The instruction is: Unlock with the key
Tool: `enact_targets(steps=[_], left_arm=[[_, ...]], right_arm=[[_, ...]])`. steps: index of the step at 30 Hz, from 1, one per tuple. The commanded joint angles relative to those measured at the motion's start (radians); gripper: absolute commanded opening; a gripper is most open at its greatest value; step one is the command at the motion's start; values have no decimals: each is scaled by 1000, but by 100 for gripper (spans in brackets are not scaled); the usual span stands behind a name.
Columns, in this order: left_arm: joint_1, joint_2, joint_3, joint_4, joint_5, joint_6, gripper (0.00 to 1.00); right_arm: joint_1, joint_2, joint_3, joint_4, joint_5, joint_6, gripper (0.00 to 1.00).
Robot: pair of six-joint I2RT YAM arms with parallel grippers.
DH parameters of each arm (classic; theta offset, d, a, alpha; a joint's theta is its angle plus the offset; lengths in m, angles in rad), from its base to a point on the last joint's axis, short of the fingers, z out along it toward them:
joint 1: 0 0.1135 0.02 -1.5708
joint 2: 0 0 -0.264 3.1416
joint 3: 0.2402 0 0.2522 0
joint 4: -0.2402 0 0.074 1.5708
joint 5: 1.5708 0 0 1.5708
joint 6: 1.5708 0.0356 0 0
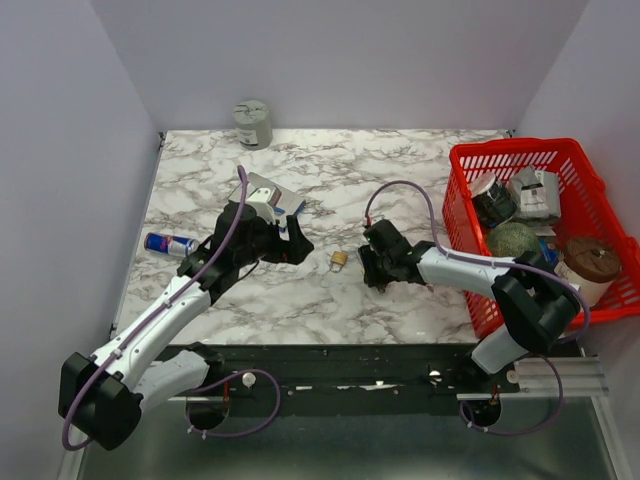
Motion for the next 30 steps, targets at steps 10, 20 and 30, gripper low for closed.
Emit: enact_targets(steps=[10,20,30], left_arm=[[-46,30,-250,542,70,-415,94],[-147,206,-239,631,-3,-461,93],[-243,289,-233,667,-92,-512,88]], right_arm=[[74,-178,-119,198,-96,70,1],[186,-343,-172,267,30,118,1],[236,-388,-170,315,55,121,1]])
